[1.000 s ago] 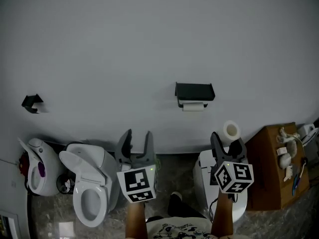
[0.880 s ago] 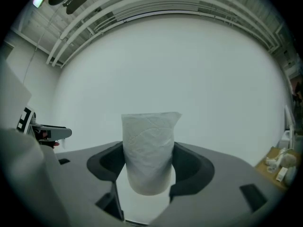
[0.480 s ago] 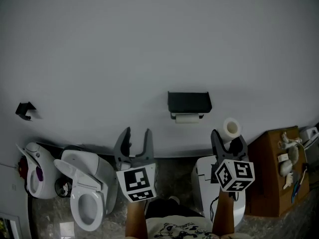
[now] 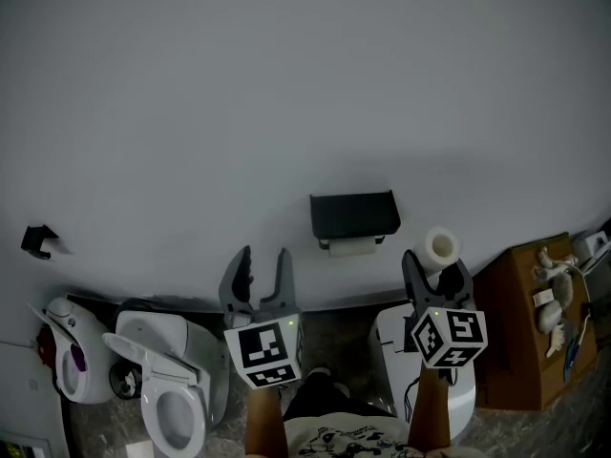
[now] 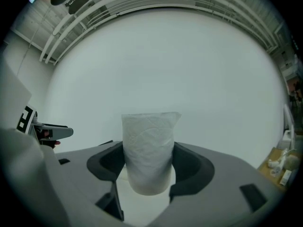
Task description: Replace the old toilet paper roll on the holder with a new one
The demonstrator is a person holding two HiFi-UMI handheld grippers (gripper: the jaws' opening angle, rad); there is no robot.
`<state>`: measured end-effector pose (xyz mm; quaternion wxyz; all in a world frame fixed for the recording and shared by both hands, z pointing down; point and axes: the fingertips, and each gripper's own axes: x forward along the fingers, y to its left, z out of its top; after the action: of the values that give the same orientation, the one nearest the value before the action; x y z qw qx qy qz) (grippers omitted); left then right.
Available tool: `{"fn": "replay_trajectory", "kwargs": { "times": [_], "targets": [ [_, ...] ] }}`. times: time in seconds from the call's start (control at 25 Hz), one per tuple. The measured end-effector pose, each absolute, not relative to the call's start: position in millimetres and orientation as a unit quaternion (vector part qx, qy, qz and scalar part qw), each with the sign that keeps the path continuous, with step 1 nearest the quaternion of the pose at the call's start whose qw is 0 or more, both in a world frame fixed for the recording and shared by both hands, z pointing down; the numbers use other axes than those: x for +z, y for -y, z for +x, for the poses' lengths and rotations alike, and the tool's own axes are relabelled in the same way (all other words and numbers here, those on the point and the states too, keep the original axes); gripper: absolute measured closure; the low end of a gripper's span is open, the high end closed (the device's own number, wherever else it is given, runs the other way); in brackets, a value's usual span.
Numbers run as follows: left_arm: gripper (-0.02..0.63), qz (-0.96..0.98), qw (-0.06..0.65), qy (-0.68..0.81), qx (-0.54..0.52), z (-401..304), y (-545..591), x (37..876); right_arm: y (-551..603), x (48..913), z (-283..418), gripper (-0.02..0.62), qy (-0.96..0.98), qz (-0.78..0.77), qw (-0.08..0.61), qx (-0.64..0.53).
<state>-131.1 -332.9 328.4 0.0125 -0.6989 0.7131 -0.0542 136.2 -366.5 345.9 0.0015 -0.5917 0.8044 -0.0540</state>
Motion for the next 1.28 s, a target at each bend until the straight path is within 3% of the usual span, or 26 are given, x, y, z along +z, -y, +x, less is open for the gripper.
{"fn": "replay_trajectory", "kwargs": {
  "times": [0.56,1.0,1.28],
  "targets": [
    [0.390,-0.718,0.060,-0.673,-0.169,-128,367,351,386,359,129,0.290,-0.787,-0.613,-0.013,-0.066],
    [0.390,-0.580,0.287,-0.571,-0.506,-107,379,398,387,365,130,0.290,-0.779,-0.623,-0.026,-0.070],
    [0.390,-0.594,0.296,-0.527,-0.530,-88,378,416,384,366,134,0.290,-0.775,-0.628,-0.028,-0.068]
  ]
}}
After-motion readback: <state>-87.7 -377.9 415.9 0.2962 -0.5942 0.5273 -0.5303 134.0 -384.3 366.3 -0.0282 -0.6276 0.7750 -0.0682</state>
